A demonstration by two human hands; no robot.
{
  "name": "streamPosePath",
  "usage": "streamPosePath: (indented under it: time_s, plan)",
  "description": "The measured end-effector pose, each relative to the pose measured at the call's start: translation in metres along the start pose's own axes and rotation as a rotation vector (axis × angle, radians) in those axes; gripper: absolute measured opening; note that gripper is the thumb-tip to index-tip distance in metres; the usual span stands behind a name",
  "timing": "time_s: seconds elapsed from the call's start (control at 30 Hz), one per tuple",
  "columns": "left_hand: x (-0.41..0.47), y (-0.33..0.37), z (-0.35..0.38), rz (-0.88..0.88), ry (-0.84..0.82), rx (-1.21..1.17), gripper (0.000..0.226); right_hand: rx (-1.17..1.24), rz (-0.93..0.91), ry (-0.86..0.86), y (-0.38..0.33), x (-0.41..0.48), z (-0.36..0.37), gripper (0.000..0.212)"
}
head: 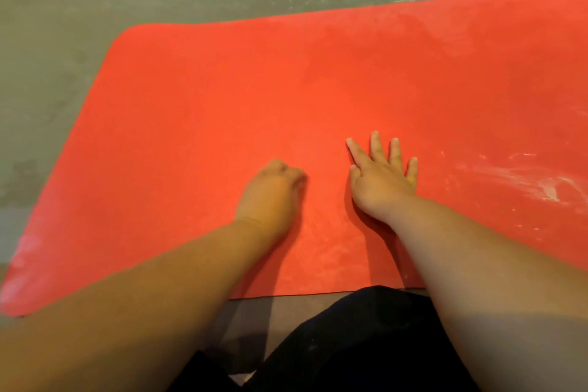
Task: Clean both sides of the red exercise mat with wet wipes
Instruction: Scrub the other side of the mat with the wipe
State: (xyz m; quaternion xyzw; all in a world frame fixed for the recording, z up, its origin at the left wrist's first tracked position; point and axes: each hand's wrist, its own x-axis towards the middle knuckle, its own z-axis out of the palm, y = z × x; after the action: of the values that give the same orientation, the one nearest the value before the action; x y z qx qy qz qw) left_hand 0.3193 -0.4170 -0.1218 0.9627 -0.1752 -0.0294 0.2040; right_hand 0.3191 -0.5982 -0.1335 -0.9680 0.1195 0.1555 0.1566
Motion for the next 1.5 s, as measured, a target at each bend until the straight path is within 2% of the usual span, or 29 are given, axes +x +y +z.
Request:
streamPosePath:
  time_s: [0.1,0.17,0.23,0.33,0.4,0.47,0.6,0.67,0.77,0.83,0.97,1.17,1.27,1.4,1.5]
  plan:
    - [-0.001,0.033,-0.004,0.076,-0.192,-0.178,0.044,0.093,-0.006,-0.018,0.002,0.002,-0.007,0.049]
    - [0.0,0.023,-0.019,0.048,-0.157,-0.158,0.05,0.204,-0.015,-0.014,-0.002,0.0,-0.012,0.044]
    - [0.0,-0.005,-0.03,-0.001,-0.136,0.011,0.057,0.235,-0.048,-0.009,-0.009,-0.006,-0.016,0.039]
    - [-0.013,-0.03,-0.043,-0.236,-0.43,0.293,0.094,0.122,-0.162,0.057,-0.032,-0.026,-0.011,0.029]
    - [-0.021,-0.034,-0.047,-0.277,-0.604,0.34,0.101,0.088,-0.283,0.039,-0.051,-0.039,-0.007,0.026]
    - [-0.021,-0.035,-0.052,-0.263,-0.656,0.316,0.1,-0.007,-0.397,-0.034,-0.066,-0.052,0.0,0.024]
    - [-0.017,-0.038,-0.054,-0.274,-0.676,0.29,0.102,-0.098,-0.441,-0.029,-0.065,-0.061,0.0,0.015]
    - [-0.016,-0.038,-0.053,-0.274,-0.681,0.287,0.102,-0.156,-0.321,0.001,-0.049,-0.05,-0.013,0.02]
    - [-0.012,-0.037,-0.053,-0.275,-0.687,0.318,0.102,-0.211,-0.029,0.074,-0.022,-0.035,-0.035,0.024]
    - [-0.01,-0.037,-0.053,-0.273,-0.69,0.33,0.104,-0.208,0.039,0.046,-0.022,-0.04,-0.036,0.024]
    - [-0.008,-0.039,-0.053,-0.274,-0.682,0.336,0.107,-0.15,-0.021,-0.044,-0.044,-0.063,-0.024,0.026]
    - [-0.007,-0.037,-0.054,-0.268,-0.681,0.358,0.108,-0.174,-0.314,-0.136,-0.069,-0.084,-0.005,0.02]
    - [-0.007,-0.038,-0.053,-0.278,-0.686,0.338,0.108,-0.143,-0.2,-0.051,-0.046,-0.058,-0.017,0.021]
    - [-0.006,-0.039,-0.052,-0.28,-0.686,0.326,0.108,-0.069,0.066,0.198,-0.004,-0.018,-0.036,0.024]
    - [-0.004,-0.038,-0.052,-0.289,-0.692,0.331,0.112,-0.016,-0.043,0.207,-0.032,-0.019,-0.017,0.024]
